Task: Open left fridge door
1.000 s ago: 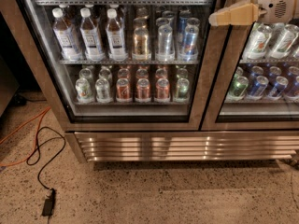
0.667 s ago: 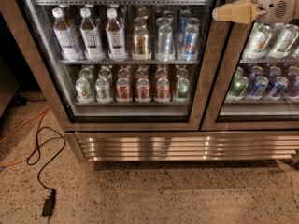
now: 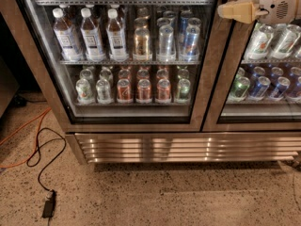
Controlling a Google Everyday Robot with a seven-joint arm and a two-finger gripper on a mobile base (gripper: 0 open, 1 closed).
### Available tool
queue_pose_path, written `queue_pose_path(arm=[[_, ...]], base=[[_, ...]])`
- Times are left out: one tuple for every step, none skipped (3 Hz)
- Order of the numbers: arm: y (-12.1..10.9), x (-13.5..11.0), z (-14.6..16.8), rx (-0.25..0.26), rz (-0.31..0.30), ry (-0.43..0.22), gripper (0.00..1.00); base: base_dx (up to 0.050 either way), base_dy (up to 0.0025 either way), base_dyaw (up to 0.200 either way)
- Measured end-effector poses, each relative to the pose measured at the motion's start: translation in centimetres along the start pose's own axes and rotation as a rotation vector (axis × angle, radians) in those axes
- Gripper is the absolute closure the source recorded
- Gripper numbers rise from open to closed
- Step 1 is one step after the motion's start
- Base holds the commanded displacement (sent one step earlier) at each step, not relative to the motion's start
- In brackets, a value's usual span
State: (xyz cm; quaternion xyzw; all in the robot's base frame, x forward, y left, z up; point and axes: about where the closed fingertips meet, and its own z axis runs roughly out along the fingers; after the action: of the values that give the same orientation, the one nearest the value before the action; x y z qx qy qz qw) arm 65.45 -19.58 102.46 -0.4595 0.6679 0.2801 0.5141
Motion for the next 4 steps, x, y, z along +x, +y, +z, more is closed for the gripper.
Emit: queue_pose_path(arm=[[0.0,0.0,0.0,0.0,0.0,0.0,1.0],[-0.5,0.1,-0.2,0.0,0.0,0.0,1.0],[-1.0,0.3,-0.5,0.0,0.0,0.0,1.0],[-1.4,0.4,-0.7,0.0,0.0,0.0,1.0]], base=[[0.0,0.0,0.0],[0.0,0.0,0.0],[0.0,0.0,0.0],[0.0,0.0,0.0]])
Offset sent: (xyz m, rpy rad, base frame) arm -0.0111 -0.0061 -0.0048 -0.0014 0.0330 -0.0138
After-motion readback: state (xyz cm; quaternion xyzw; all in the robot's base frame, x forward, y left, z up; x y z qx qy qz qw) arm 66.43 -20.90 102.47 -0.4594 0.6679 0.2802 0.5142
